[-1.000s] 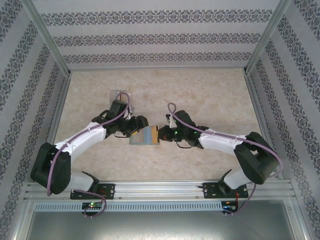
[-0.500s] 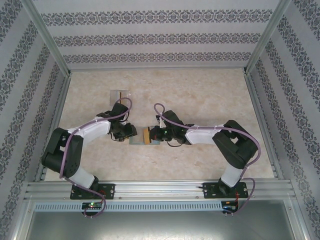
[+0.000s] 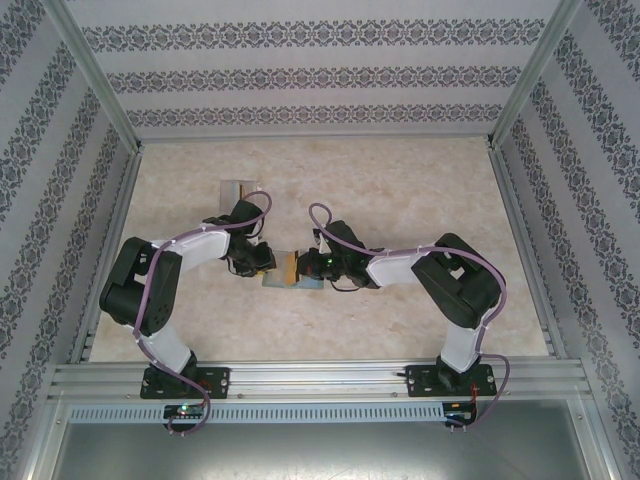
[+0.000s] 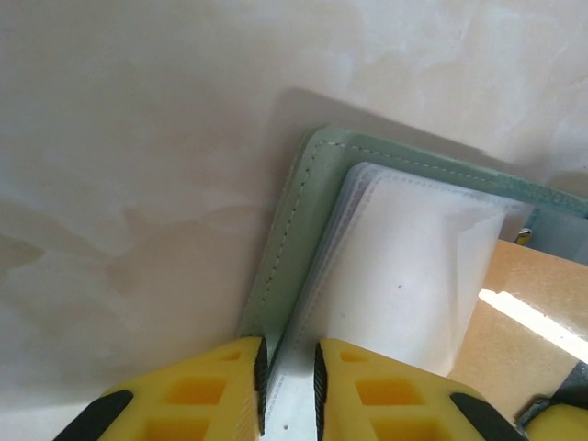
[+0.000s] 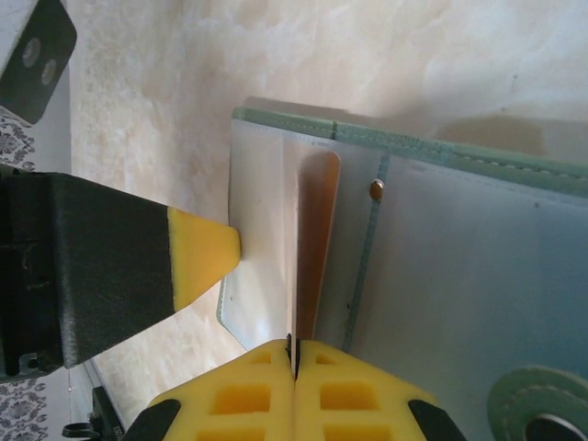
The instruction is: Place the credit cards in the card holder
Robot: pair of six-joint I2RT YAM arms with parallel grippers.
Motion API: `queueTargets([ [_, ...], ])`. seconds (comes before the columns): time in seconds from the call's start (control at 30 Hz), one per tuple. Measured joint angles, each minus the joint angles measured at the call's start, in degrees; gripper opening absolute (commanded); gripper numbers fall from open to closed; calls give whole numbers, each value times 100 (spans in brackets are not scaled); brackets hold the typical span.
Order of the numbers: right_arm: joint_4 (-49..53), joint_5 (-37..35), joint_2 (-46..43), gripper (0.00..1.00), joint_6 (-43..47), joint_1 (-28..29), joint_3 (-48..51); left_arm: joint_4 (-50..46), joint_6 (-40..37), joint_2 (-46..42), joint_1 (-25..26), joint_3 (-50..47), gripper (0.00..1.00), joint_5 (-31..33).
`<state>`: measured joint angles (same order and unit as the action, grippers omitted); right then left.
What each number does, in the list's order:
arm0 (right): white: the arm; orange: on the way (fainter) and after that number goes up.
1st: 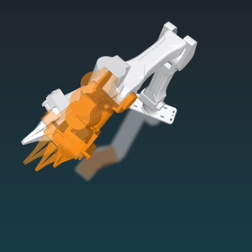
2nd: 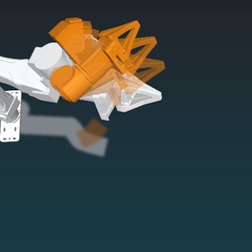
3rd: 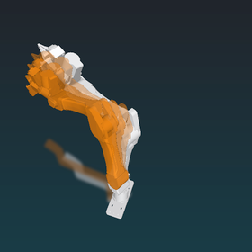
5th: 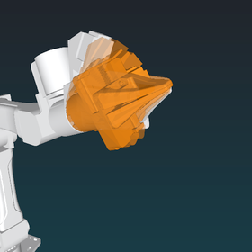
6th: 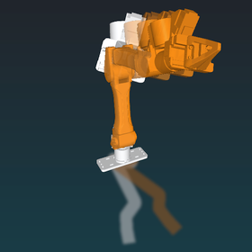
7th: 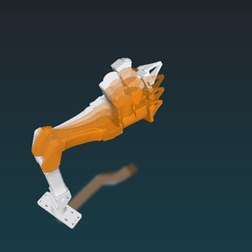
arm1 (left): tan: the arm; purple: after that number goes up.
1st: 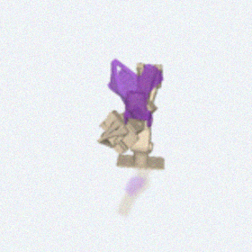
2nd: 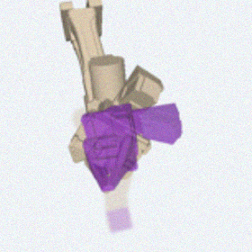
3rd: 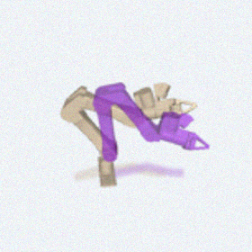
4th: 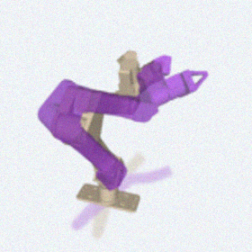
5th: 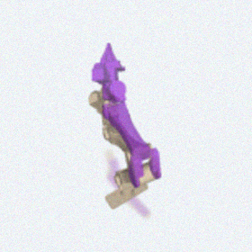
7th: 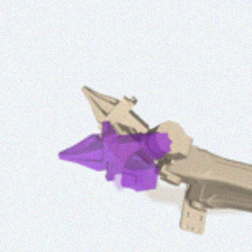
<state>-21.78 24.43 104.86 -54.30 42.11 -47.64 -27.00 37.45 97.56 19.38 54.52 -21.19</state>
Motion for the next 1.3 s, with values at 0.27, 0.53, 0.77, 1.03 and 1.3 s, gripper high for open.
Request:
queueTargets([
  [0.27, -214, -4, 0, 0, -136, -70, 114, 15, 2, 22, 0, -2, 21, -61],
  [0.53, -566, 2, 155, 0, -286, -59, 190, 20, 2, 22, 0, -4, 20, -87],
  [0.77, -833, -4, 271, 0, -450, 15, 168, 22, 4, 22, 0, -4, 20, -107],
  [1.03, -890, -90, 280, 0, -734, 83, 190, 39, 26, 28, 0, -4, 21, -127],
  [1.3, -789, -138, 317, 22, -883, 129, 225, 66, 57, 63, 0, 2, 21, -225],
])
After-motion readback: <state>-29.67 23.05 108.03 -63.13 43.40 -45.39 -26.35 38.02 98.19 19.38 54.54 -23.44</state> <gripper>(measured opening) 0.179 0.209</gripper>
